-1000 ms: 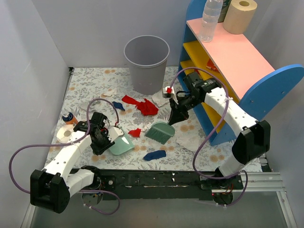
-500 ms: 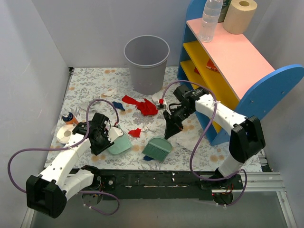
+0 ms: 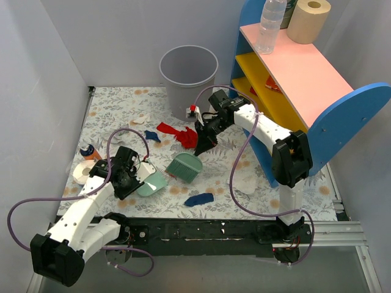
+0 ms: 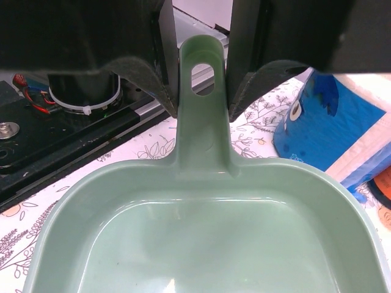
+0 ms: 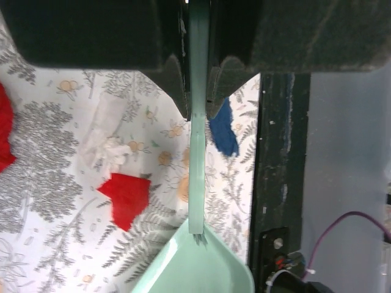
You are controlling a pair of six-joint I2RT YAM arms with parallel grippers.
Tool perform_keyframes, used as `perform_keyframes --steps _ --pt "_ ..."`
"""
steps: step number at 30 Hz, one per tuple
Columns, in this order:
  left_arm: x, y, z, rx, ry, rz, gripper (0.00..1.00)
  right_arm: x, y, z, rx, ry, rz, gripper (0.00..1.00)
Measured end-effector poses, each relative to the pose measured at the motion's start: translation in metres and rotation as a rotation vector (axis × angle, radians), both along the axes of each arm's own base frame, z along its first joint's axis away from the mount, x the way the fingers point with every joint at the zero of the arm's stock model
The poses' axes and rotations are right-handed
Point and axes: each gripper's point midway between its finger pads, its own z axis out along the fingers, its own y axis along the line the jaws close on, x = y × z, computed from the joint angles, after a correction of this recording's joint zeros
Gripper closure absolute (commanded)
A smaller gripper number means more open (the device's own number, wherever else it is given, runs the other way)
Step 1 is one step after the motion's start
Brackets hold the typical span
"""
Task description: Sweep away the paper scraps from the table
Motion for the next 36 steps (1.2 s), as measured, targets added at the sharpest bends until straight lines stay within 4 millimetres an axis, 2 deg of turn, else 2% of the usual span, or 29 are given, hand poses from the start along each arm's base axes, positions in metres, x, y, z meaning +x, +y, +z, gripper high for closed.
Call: perform_keyframes --steps 3,13,18,23,30,33,36 --pt "0.001 0.002 0.002 0.009 -0.017 0.006 1.00 -0.009 -0.001 0.006 0.027 0.023 0.026 0.99" --pt "-0.003 0.007 0.007 0.021 -0.036 0.012 1.00 -0.060 -0.032 -0.009 -0.023 0.143 0.050 0.99" --pt "-0.005 0.009 0.010 0.021 -0.053 0.000 1.00 -0.064 -0.035 -0.027 -0.090 0.151 0.023 0.99" --pt "-0.006 0.010 0.010 0.028 -0.047 -0.001 1.00 -0.042 -0.025 -0.039 -0.143 0.106 -0.021 0.99" --pt "-0.008 0.013 0.015 0.034 -0.059 0.023 1.00 0.021 0.011 -0.057 -0.170 0.052 -0.116 0.99" --pt "-0.011 0.015 0.018 0.041 -0.069 0.029 1.00 0.047 0.029 -0.055 -0.147 0.016 -0.149 0.99" --pt "-0.011 0.017 0.019 0.045 -0.080 0.031 1.00 0.071 0.043 -0.045 -0.112 -0.035 -0.185 0.99"
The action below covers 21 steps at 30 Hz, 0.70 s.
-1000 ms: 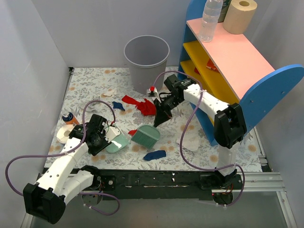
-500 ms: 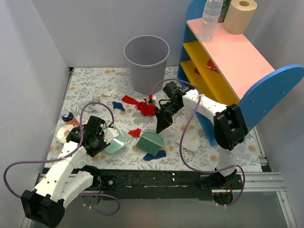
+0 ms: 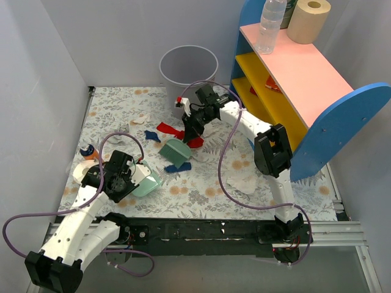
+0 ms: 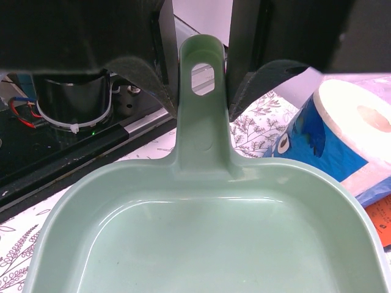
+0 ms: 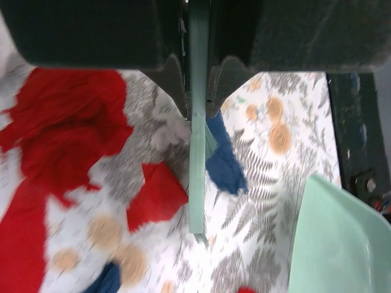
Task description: Sweep away the paper scraps from the table
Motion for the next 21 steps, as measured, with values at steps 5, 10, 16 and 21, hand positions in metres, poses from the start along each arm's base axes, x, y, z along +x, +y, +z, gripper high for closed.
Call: perform_keyframes --steps 5,10,16,21 --pt "0.002 0.000 0.000 0.002 -0.005 -0.003 1.00 0.029 0.015 0.036 0.089 -0.098 -0.027 0.99" --pt "0.005 -0.003 -0.001 0.004 0.007 -0.064 1.00 0.021 -0.001 0.058 0.107 -0.117 -0.037 0.99" --pt "0.012 -0.019 -0.011 -0.043 0.060 -0.197 1.00 -0.029 -0.055 0.094 0.068 -0.178 -0.047 0.99" --pt "0.016 -0.034 -0.035 -0.088 0.152 -0.283 1.00 -0.055 -0.100 0.116 -0.003 -0.345 -0.041 0.99"
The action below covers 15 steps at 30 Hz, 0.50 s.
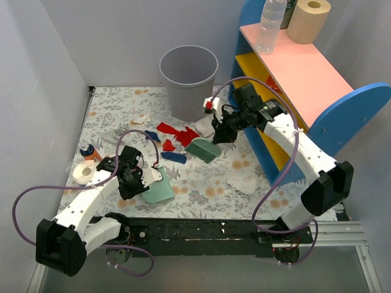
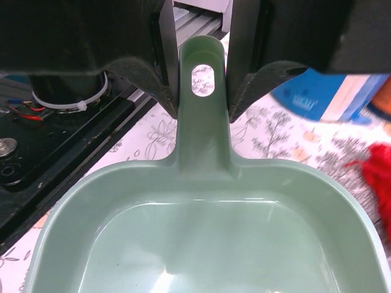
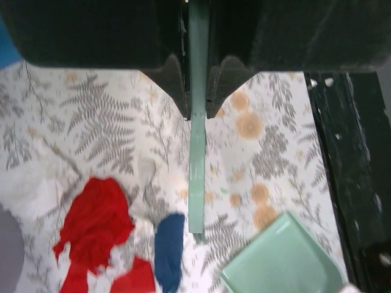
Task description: Sweep away the paper scraps from the table
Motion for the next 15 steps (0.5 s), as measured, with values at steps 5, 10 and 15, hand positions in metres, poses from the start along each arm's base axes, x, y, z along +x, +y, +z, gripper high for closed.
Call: perform_keyframes --steps 5,10,15 --pt "-0.004 -0.013 -0.022 -0.043 0.105 -0.041 1.00 -0.011 -0.047 -0.028 -0.183 -0.022 -0.031 0.99" --pt "-0.001 -0.025 -0.030 -0.097 0.119 -0.057 0.72 -0.018 -0.092 -0.056 -0.351 0.013 -0.047 0.99" --pt "-0.006 -0.028 -0.041 -0.121 0.140 -0.061 0.58 -0.037 -0.123 -0.064 -0.412 0.016 -0.048 0.99"
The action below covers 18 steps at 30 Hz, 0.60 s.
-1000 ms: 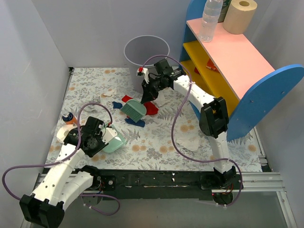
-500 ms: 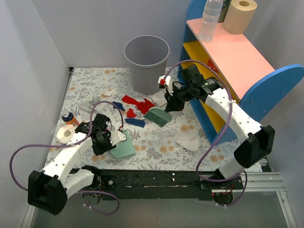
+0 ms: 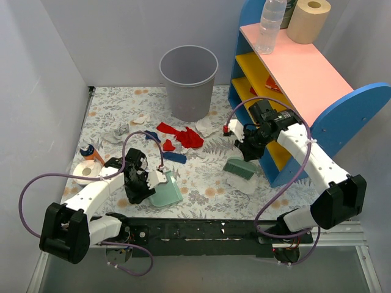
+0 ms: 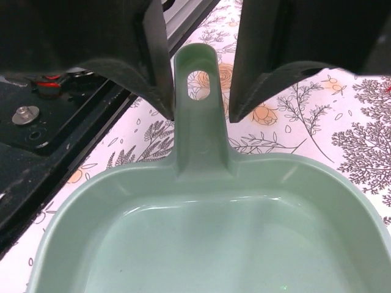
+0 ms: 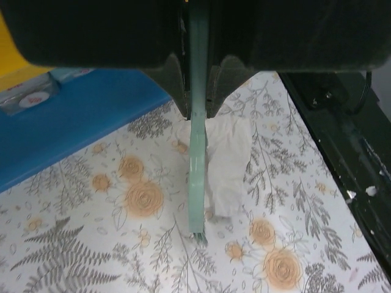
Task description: Sweep away the paper scraps from the table
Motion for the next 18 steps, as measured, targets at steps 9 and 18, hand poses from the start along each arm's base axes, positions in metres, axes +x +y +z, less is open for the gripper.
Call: perform_keyframes --steps 9,18 --pt "0.010 -0.005 0.002 -0.054 -0.128 0.004 0.55 -0.016 -0.017 -0.002 -0.017 0.010 0.002 0.99" --pt "0.007 0.008 -0.005 0.013 -0.139 -0.071 0.68 -0.022 -0.019 -0.026 -0.024 0.049 0.022 0.99"
